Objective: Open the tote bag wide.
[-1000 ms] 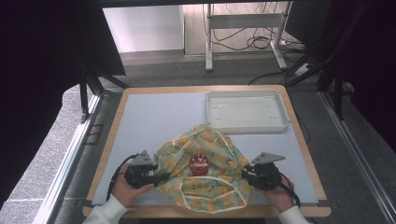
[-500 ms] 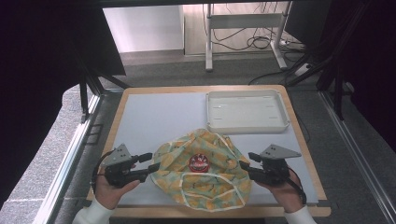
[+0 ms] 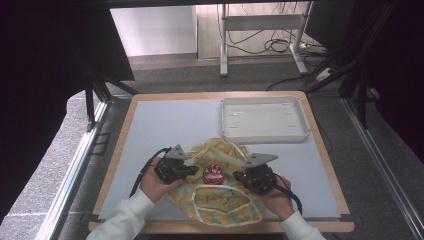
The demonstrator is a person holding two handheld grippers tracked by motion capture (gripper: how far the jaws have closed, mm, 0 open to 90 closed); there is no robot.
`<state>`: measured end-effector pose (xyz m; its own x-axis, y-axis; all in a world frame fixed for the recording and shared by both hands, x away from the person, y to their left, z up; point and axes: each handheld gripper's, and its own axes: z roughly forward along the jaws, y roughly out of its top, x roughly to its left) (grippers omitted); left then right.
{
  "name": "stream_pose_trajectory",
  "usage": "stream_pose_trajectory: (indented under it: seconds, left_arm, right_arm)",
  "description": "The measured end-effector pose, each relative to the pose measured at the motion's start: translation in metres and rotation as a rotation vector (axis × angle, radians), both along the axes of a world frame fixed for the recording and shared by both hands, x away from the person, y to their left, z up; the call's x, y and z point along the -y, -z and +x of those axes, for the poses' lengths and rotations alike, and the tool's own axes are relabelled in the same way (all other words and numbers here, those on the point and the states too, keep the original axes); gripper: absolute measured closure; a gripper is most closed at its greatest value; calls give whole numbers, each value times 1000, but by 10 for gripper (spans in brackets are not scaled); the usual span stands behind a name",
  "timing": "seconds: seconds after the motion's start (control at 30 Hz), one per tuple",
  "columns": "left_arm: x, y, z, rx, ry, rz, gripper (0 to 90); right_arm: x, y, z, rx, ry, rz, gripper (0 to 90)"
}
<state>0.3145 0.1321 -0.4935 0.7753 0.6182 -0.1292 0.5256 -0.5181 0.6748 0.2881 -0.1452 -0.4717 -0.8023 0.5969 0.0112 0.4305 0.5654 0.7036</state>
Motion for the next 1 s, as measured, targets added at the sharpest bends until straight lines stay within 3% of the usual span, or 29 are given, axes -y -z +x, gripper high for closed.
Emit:
stream_pose_trajectory:
  seconds: [0.13, 0.27, 0.5, 0.63, 0.77, 0.83, 1.0]
  left_arm:
    - [7, 18, 14, -29, -17, 30, 900]
    - [12, 28, 25, -21, -43, 55, 900]
    - [11, 37, 40, -11, -102, 38, 900]
    - [8, 39, 45, -8, -122, 26, 900]
    - [6, 38, 44, -8, -121, 20, 900]
    - [4, 32, 40, -6, -110, 5, 900]
    - [-3, 11, 14, 24, -61, -48, 897]
  right_arm:
    - [-8, 18, -6, -51, -35, -49, 888]
    - [-13, 28, -18, -90, -98, -66, 889]
    - [-23, 42, -45, -165, -196, -44, 890]
    - [-34, 50, -57, -190, -257, -65, 890]
    - [-36, 52, -56, -209, -264, -58, 889]
    - [-32, 47, -53, -191, -252, -45, 889]
    - [-8, 18, -38, -121, -160, 52, 889]
